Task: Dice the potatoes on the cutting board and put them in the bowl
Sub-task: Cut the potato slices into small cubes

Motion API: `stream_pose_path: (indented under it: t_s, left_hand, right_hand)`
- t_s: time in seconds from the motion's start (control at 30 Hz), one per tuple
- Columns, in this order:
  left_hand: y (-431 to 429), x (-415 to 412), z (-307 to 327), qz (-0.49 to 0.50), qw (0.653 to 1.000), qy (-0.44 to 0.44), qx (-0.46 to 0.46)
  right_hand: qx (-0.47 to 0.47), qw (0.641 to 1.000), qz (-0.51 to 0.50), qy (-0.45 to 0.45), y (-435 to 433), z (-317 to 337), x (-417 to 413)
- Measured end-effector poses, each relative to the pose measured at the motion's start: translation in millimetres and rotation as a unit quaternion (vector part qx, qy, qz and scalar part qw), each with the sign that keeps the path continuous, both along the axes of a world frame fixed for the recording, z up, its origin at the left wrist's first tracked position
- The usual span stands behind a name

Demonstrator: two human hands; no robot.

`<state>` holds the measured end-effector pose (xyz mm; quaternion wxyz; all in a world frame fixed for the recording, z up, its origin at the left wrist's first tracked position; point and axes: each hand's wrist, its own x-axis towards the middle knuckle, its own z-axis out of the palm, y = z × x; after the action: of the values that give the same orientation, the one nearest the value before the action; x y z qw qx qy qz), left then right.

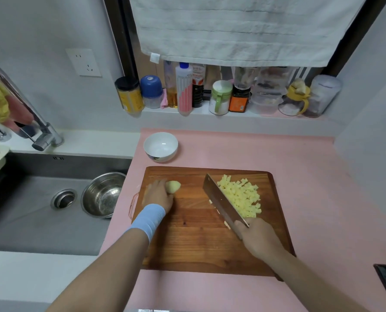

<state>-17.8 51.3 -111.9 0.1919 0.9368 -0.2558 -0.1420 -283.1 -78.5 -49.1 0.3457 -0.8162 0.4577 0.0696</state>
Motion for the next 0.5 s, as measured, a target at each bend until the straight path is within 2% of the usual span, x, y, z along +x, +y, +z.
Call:
stream_pose_path:
  t_s: [0.1,0.3,0.5]
  left_hand:
    - [-13,5,-6,-0.051,0.997,-0.017,0.053]
    - [-19,10,-16,-0.049,0.998,-0.042,0.008]
    - [-21,17,-16,-0.075,0.997,-0.005,0.010]
  right_hand:
    - [0.001,1.000,0.012,-0.017,0,2,5]
    - [0.019,0.999,0.020,-0.030,0,-3,17]
    - [0.030,0.999,0.017,-0.033,-2,-8,24]
